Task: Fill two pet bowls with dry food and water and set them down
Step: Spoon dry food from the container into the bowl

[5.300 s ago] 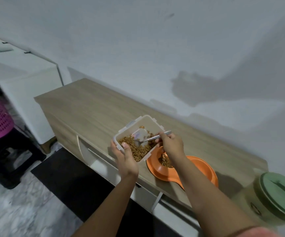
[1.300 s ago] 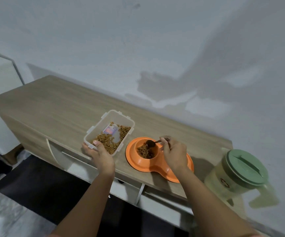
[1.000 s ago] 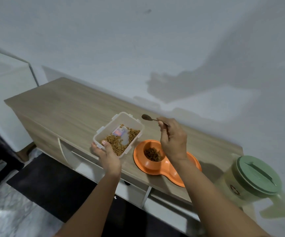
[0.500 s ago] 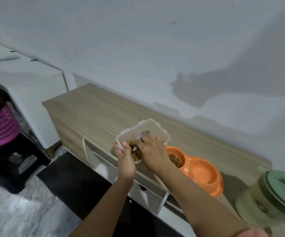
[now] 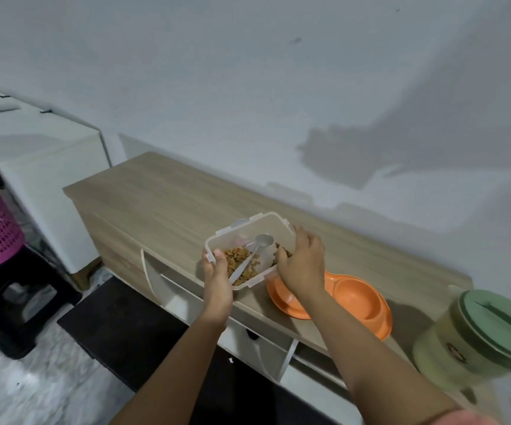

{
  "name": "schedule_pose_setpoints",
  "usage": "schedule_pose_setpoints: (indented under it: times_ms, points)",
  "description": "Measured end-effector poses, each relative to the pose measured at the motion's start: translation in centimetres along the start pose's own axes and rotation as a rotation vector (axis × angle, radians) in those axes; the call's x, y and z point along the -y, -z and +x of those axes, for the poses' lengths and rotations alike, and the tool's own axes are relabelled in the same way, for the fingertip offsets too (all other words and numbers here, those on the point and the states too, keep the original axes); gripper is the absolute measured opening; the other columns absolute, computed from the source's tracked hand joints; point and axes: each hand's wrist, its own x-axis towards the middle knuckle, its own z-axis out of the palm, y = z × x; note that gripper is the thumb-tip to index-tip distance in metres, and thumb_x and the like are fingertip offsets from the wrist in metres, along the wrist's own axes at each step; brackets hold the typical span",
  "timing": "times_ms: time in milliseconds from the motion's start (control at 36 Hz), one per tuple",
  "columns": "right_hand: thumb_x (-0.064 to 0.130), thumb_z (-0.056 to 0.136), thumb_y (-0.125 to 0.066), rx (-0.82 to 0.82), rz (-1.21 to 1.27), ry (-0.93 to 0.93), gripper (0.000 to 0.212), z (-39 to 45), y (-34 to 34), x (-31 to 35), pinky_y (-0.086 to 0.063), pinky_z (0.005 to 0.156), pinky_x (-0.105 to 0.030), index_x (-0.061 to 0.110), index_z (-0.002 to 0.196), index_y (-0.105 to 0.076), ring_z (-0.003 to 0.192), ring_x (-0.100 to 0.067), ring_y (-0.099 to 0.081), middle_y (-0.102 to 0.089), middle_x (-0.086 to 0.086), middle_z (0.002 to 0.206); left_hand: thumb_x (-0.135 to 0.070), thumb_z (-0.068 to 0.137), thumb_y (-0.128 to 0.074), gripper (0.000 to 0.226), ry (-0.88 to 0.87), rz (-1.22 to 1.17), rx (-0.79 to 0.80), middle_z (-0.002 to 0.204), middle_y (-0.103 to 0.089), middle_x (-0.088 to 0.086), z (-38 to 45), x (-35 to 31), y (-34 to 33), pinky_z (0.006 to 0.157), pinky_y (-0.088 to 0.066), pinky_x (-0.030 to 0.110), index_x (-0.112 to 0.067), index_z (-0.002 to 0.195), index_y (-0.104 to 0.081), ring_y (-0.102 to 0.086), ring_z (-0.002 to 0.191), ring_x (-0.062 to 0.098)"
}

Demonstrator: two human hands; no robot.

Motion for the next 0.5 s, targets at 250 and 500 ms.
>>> schedule_pose_setpoints:
  times_ms: [250,500]
  points:
    - [0.019,0.098,-0.03,0.051,0.357,-0.474,0.033,1.8,2.4,-2.2,-0.038,0.087,-0.036,0.006,0.111,-0.058,0.103,-0.032,-0.052,-0.057,-0.016,0.11,-0.059,0.093,-0.041,0.054,0.08,0.056,0.208,0.129,-0.059,0.006,2.3,-1.6,-2.5,0.094,-0.051,0.052,-0.032,0.14,-0.039,-0.06,0.114,0.027]
    - [0.02,0.098,-0.033,-0.138,0.504,-0.663,0.041,3.5,3.6,-5.6,-0.046,0.097,-0.045,-0.003,0.121,-0.058,0.103,-0.032,-0.057,-0.06,-0.023,0.12,-0.066,0.064,-0.057,0.088,-0.012,0.283,0.312,0.131,-0.054,-0.011,4.7,-1.1,-7.5,0.108,-0.039,0.044,-0.04,0.144,-0.032,-0.052,0.122,0.017]
